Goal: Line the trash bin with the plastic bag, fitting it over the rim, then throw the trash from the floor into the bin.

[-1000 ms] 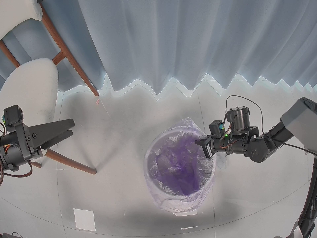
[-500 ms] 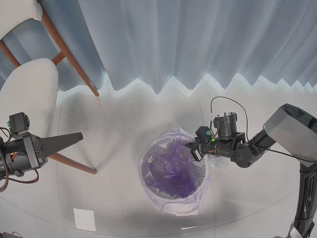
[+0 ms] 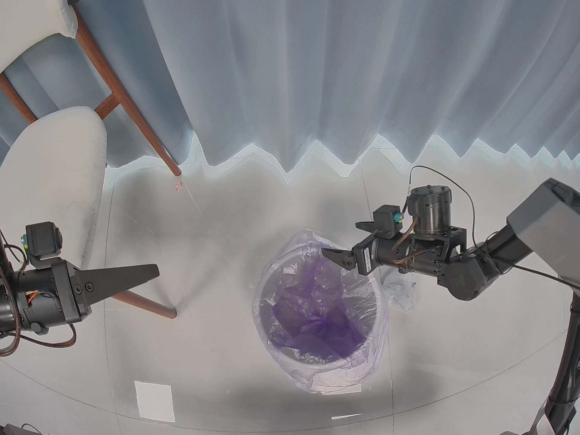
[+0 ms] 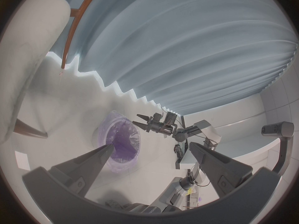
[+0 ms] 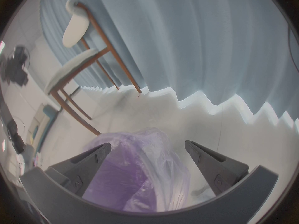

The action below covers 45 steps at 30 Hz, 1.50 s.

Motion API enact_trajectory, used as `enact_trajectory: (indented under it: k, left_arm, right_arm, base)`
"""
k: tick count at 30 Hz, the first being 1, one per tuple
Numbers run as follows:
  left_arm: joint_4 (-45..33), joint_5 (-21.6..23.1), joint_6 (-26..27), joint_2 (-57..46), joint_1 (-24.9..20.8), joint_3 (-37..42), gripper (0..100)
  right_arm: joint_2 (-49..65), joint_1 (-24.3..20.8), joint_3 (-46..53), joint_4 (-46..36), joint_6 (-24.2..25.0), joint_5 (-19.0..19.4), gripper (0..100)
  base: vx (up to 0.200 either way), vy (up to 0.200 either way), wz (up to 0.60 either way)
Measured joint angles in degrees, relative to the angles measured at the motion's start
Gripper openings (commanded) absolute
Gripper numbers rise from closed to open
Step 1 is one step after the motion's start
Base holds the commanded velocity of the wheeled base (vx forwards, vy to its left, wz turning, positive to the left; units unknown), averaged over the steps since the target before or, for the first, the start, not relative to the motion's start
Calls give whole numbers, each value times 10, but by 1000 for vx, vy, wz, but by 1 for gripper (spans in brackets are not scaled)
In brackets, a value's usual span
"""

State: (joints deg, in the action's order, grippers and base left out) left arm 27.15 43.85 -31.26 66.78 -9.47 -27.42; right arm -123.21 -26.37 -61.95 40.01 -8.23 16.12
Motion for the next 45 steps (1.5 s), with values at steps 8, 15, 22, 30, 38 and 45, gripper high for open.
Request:
enact_trajectory:
  k: [8, 15, 22, 30, 38, 45]
  left_arm:
    - [-13, -7, 0, 23, -1, -1, 100]
    - [46, -21, -31, 89, 0, -5, 100]
    - [138, -26, -115, 141, 1, 1, 100]
    - [203, -27, -152, 222, -2, 21, 100]
    - [263, -28, -143, 351, -2, 30, 100]
    - [376, -51, -141, 487, -1, 18, 100]
  right_arm:
    - [75, 22, 80, 67, 132, 5, 100]
    - [132, 53, 176, 206, 355, -10, 100]
    - [159, 73, 362, 407, 500, -51, 100]
    - [167, 84, 505, 486, 649, -130, 100]
    - [212, 82, 561, 490, 673, -148, 100]
    - [238, 64, 580, 489, 677, -150, 100]
  base:
    - [0, 0, 0]
    - [0, 0, 0]
    - [-86, 0, 0]
    - [-200, 0, 0]
    - [-25, 0, 0]
    - [0, 0, 0]
